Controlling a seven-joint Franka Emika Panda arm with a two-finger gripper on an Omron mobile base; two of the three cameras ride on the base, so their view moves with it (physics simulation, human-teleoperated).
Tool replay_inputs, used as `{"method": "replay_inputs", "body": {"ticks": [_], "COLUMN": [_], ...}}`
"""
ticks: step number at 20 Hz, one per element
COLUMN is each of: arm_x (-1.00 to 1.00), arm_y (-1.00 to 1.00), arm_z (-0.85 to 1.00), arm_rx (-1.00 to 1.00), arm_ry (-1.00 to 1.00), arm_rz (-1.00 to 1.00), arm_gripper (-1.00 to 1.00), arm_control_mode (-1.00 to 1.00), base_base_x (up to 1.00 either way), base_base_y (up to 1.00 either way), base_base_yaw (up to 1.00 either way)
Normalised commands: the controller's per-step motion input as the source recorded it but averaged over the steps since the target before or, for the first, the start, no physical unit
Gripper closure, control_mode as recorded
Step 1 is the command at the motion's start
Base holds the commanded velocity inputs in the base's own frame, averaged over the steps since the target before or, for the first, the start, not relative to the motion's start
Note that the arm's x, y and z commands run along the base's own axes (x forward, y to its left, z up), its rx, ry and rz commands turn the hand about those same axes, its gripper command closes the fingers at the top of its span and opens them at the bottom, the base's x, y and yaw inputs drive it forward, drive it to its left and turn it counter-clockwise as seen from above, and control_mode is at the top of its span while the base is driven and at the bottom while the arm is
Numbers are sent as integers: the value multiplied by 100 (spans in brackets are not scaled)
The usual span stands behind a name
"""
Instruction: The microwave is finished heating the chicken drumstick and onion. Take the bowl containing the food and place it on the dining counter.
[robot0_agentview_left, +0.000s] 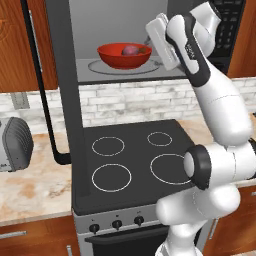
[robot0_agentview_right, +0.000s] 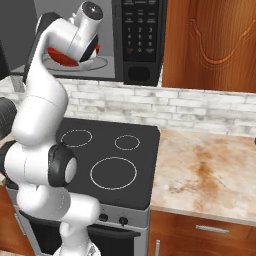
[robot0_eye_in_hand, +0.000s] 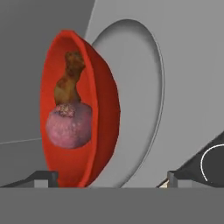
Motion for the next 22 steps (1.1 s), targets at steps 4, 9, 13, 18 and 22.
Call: {"method": "replay_inputs", "body": {"ticks": [4, 9, 13, 18, 22], "arm_x": [94, 93, 26, -41, 0], "arm_y": [34, 37, 12, -5, 17], "arm_z": [-25, -39, -31, -11, 0], "arm_rx": [-6, -7, -5, -1, 0], "arm_ry": [0, 0, 0, -16, -2], "arm_rz": [5, 5, 10, 7, 0], "arm_gripper": [-100, -100, -100, -100, -100], "arm_control_mode": [-100, -100, -100, -100, -100], "base_base_x": [0, 0, 0, 0, 0], "base_base_y": [0, 0, 0, 0, 0], "base_base_yaw": [0, 0, 0, 0, 0]}}
